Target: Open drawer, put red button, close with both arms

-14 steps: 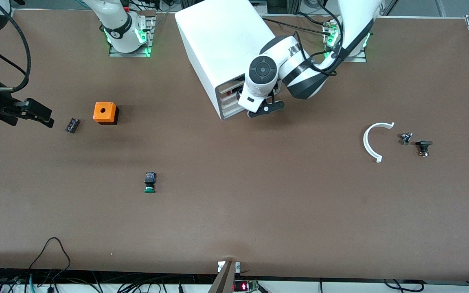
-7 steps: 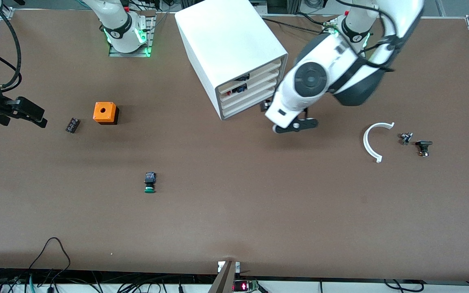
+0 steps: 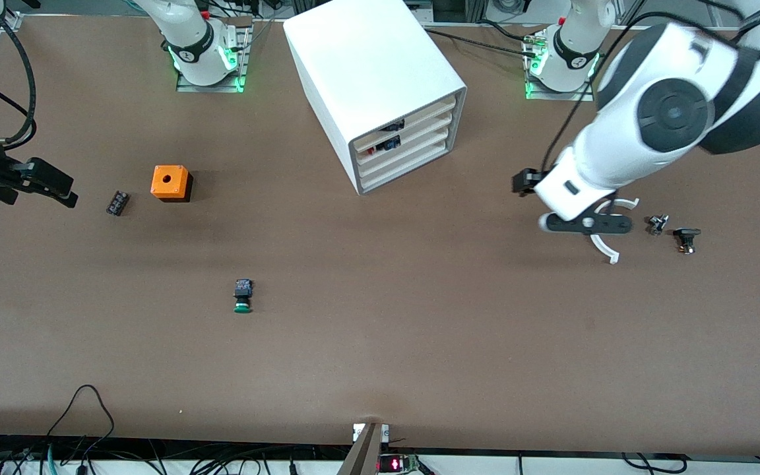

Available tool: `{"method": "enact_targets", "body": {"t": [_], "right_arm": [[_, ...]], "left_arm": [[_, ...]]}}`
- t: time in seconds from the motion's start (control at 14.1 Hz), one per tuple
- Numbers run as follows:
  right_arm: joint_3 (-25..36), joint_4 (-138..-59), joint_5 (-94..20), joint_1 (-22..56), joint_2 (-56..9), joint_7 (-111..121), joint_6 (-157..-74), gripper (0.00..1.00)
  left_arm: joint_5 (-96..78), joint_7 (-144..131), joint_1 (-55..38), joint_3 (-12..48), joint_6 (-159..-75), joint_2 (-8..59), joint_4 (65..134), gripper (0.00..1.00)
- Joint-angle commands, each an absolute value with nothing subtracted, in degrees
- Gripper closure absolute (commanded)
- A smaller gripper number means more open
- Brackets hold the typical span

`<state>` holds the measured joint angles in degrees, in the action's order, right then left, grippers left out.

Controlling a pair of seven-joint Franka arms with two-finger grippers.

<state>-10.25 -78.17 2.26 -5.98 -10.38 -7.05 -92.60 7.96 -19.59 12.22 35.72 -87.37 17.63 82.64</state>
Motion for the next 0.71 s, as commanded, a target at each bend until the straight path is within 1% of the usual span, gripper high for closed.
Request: {"method": "enact_targets", "body": {"t": [0.0,0.14,0.21,0.28,0.42,0.5,0.64], "right_arm": [[-11.4,-76.5,3.2,-6.8,-11.3,-7.8,-91.9,0.0],[-11.4,-76.5,3.3,-6.8,-11.3,-7.8,-92.0,0.0],[-11.4,-76.5,3.3,-6.8,-11.3,-7.9,-92.1,0.0],[-11.4,-76.5,3.3,-6.8,-11.4,-7.9,-92.1,0.0],[-11.4,-76.5,3.3,-6.7,-11.5,-7.9,-92.2,0.0],[-11.5,-76.5,3.3,-6.7,-11.5,-7.9,-92.2,0.0],[-11.5,-76.5,3.3,-6.7,-11.5,-7.9,-92.2,0.0]], "left_arm": [[6.2,-5.9,6.5,22.6,-87.7,10.3,85.6,0.0],[4.2,1.2,2.2,12.5,-89.2,7.1,87.8,0.0],[3.7,3.7,0.4,7.4,-90.3,5.1,90.2,0.0],[3.0,4.8,-0.2,4.5,-91.7,3.3,92.3,0.0],[1.9,4.7,-2.0,0.6,-99.2,-0.3,97.2,0.0],[0.6,4.7,-3.0,-1.1,-101.1,-0.7,98.3,0.0],[-2.7,4.6,-3.5,-2.3,-101.1,-0.8,99.0,0.0]]}}
